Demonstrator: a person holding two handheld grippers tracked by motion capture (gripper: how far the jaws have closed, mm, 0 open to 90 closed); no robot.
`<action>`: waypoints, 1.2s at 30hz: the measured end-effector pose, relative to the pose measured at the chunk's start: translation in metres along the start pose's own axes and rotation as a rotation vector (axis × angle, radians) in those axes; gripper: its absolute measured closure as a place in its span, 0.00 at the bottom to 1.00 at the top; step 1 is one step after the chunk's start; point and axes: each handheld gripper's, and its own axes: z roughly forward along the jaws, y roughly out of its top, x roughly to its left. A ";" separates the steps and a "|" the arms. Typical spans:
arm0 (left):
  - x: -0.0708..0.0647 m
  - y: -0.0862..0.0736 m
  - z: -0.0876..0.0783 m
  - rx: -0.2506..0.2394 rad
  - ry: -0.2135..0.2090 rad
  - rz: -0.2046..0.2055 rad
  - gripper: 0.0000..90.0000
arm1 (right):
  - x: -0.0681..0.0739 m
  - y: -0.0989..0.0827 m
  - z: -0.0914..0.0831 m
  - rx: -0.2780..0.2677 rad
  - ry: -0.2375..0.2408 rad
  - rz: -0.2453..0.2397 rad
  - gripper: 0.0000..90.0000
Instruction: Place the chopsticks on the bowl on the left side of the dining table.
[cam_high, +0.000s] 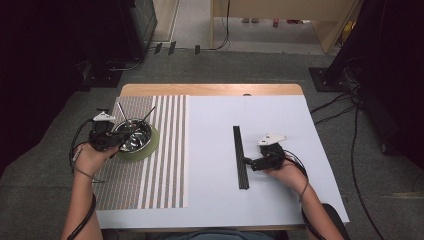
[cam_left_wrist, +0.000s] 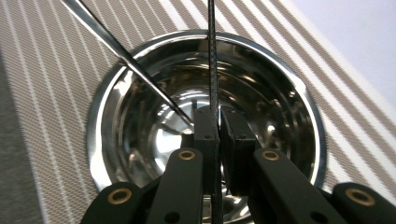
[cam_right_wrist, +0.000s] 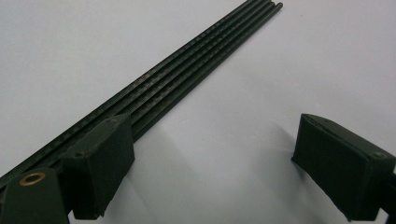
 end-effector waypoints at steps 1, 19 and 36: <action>0.001 0.000 0.000 -0.001 0.003 -0.002 0.96 | 0.000 0.000 0.000 0.000 0.000 0.000 0.13; 0.001 0.005 -0.004 -0.030 -0.008 -0.058 0.69 | 0.000 0.000 0.000 0.000 0.000 0.000 0.13; -0.026 0.022 -0.004 -0.056 -0.042 -0.033 0.41 | 0.000 0.000 0.000 0.000 -0.001 -0.001 0.13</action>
